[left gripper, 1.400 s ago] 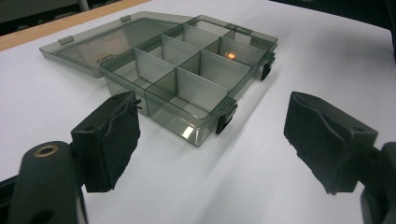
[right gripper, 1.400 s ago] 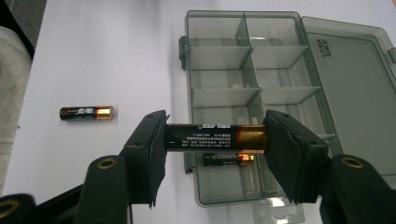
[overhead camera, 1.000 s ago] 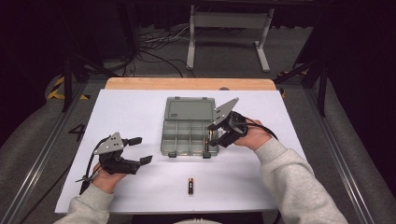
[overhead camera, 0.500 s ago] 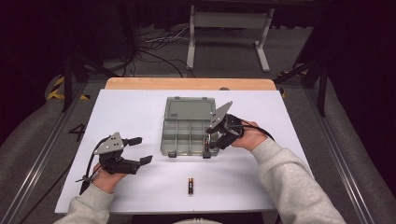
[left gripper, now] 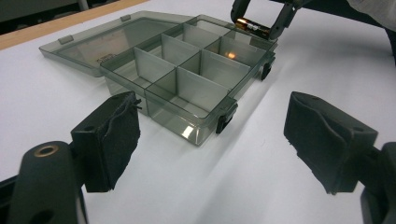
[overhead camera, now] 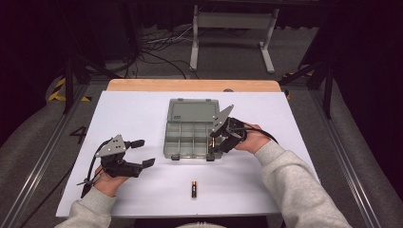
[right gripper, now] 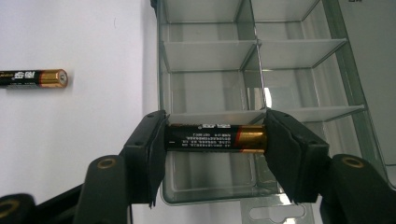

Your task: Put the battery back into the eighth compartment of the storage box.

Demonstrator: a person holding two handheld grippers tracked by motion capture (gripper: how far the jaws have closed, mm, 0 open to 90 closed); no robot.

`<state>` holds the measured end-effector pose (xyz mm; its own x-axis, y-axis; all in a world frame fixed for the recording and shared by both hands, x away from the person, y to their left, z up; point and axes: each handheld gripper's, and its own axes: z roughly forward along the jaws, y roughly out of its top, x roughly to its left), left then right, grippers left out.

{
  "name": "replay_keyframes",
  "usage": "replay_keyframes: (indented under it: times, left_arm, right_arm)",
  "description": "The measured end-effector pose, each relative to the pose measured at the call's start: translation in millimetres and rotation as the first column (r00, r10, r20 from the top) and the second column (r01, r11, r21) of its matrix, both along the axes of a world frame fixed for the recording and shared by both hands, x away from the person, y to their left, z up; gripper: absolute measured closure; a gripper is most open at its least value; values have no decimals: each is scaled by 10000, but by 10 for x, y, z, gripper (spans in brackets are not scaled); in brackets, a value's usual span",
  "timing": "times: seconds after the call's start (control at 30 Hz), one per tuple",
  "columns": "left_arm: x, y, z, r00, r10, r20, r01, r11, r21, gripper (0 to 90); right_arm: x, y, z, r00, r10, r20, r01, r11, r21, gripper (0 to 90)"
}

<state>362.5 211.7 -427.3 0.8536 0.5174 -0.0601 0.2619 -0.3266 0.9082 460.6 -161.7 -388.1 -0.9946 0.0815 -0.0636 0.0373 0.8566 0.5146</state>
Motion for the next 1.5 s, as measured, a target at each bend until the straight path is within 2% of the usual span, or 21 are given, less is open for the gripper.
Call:
replay_keyframes:
  times: [0.27,1.2,1.3,1.37,1.5]
  left_arm:
    - [2,1,2,10000,-4,68,4,10000,21,188]
    - [-1,5,4,10000,-14,70,14,10000,19,188]
    - [-2,6,6,10000,-20,80,19,10000,19,189]
    - [-2,6,6,10000,-25,82,25,10000,23,189]
    - [-1,4,4,10000,-19,73,19,10000,21,189]
  right_arm:
    - [11,-3,-44,10000,26,-6,-27,9998,-189,414]
    - [60,-9,-110,10000,-32,-76,30,9996,-268,410]
    - [59,-7,-110,10000,-18,-67,16,9996,-284,404]
    - [54,-7,-101,9999,-72,111,74,9998,-169,338]
    - [46,-35,-66,9997,-148,170,150,9999,-70,337]
